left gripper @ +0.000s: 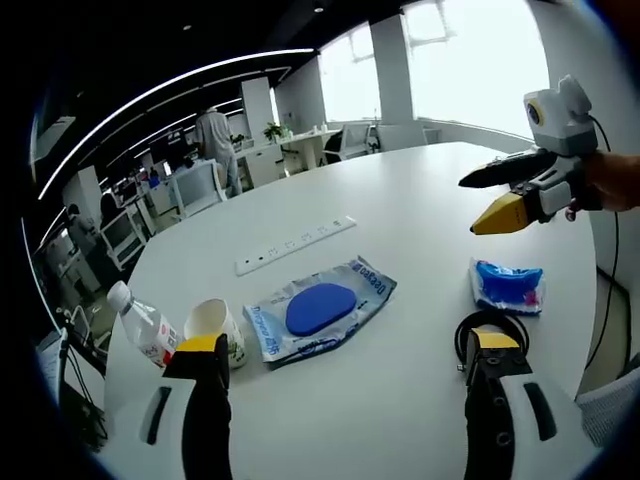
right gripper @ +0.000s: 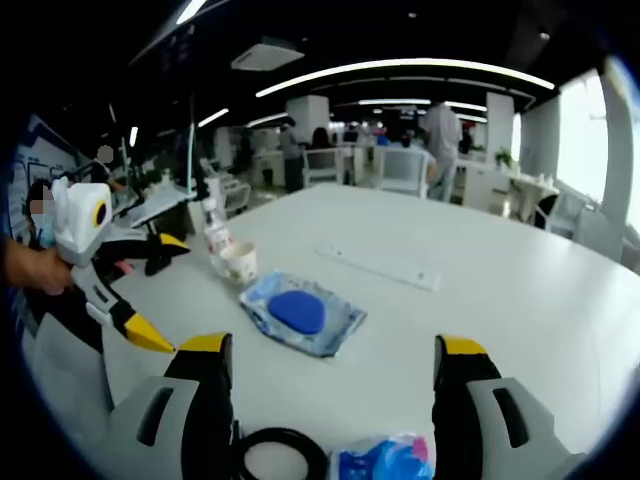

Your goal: Arrange the tabletop items into an orderly group along one side of the table until the central work area is clear of visible clutter.

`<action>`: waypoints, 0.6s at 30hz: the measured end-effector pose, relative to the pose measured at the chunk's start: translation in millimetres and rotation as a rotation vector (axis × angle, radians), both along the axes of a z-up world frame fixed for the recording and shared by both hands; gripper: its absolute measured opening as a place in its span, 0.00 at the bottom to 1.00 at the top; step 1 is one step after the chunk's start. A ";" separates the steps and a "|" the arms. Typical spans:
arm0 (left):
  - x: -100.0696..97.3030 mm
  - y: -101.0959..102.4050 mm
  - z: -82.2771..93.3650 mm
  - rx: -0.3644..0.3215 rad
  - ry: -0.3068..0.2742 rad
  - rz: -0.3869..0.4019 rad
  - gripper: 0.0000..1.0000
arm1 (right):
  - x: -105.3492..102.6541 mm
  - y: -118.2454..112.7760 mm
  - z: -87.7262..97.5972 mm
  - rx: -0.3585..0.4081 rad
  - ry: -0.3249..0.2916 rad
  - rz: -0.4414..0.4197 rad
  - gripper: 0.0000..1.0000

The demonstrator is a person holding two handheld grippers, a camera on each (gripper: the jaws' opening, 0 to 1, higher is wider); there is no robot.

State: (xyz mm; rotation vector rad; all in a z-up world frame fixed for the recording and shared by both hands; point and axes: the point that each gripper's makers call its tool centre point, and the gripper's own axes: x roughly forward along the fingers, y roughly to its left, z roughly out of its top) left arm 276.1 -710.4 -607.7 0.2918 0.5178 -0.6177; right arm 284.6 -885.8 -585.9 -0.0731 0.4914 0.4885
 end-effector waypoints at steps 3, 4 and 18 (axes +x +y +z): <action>-1.2 -2.3 1.0 -0.003 0.001 -0.007 0.96 | -4.8 -6.2 1.4 -0.012 -0.001 -0.014 0.80; -1.8 -3.5 1.1 -0.008 0.002 -0.010 0.96 | -6.5 -7.4 1.9 -0.009 0.000 -0.018 0.80; -13.3 -23.5 -0.9 -0.019 0.017 -0.067 0.94 | -38.0 -30.6 -8.5 -0.049 0.015 -0.046 0.79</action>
